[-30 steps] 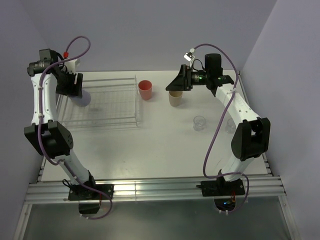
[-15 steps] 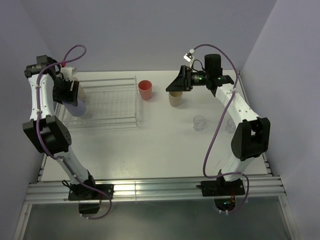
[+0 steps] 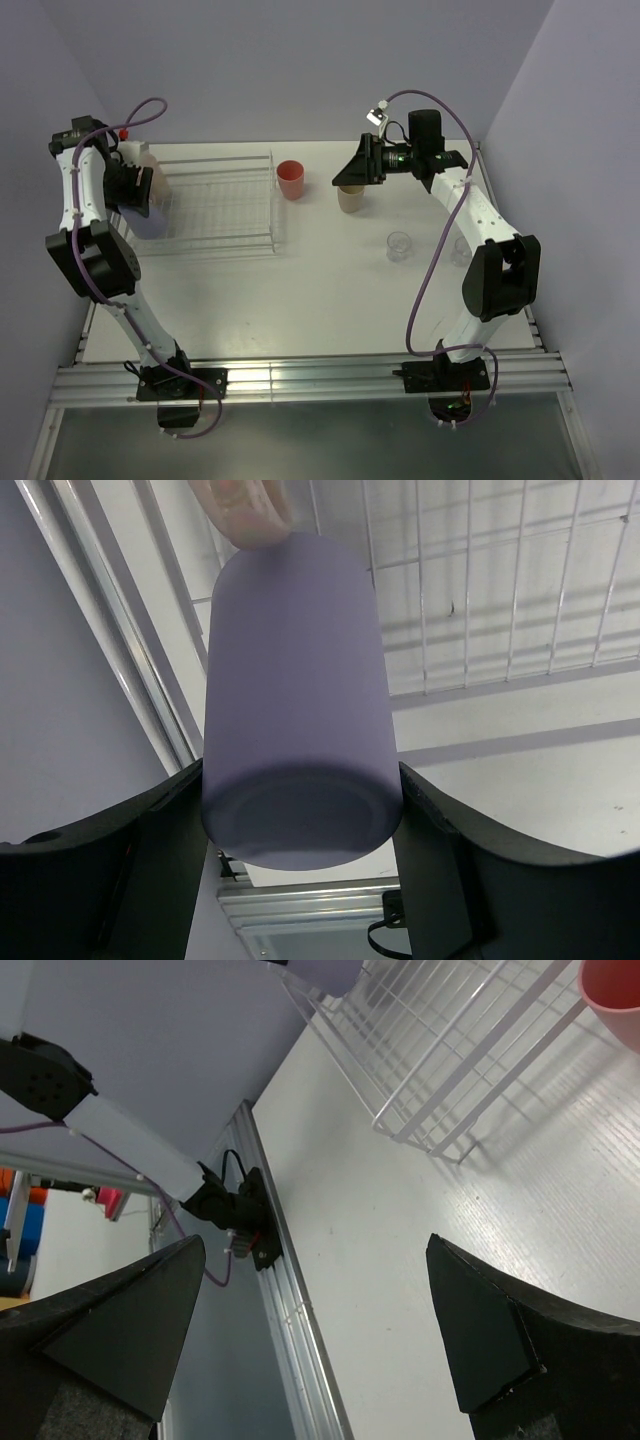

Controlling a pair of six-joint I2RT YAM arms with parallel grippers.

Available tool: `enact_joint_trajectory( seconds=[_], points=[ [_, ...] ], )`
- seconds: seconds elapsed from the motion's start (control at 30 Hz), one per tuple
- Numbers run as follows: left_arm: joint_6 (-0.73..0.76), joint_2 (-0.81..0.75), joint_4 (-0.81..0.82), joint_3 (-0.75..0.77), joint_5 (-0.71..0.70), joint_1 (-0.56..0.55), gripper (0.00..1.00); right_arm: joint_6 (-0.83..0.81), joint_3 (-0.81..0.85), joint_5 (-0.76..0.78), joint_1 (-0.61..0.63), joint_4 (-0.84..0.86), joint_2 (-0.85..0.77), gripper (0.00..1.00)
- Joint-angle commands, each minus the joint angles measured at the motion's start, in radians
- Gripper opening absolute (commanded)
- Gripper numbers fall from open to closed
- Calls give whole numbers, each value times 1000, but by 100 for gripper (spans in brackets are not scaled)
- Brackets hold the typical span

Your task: Load the cups into the dish rack

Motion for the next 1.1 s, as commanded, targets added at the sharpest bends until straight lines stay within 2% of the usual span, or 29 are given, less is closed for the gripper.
enact_joint_trajectory(
  seconds=[0.0, 0.23, 0.5, 0.6, 0.63, 0.8, 0.9, 1.0, 1.03, 1.07],
  points=[
    [30, 7, 4, 38, -18, 1, 2, -25, 9, -12, 3, -6, 1, 100],
    [31, 34, 25, 36, -19, 10, 4, -28, 1, -10, 4, -9, -5, 100],
    [43, 47, 30, 12, -8, 16, 11, -28, 7, -13, 3, -20, 5, 100],
    [43, 47, 37, 1, -4, 18, 20, -26, 13, -12, 3, -22, 13, 100],
    [43, 46, 37, 0, 1, 20, 30, -25, 19, -12, 3, -23, 14, 100],
    [48, 40, 19, 19, 27, 21, 47, -28, 22, -10, 3, -25, 13, 100],
    [45, 31, 16, 45, 44, 21, 64, -26, 18, -16, 4, -25, 13, 100],
    [36, 26, 5, 70, 58, 20, 71, -28, 16, -16, 6, -25, 8, 100],
    [36, 24, 1, 81, 62, 21, 90, -28, 16, -15, 4, -25, 7, 100],
    [34, 24, -3, 88, 68, 21, 93, -29, 16, -15, 4, -26, 5, 100]
  ],
)
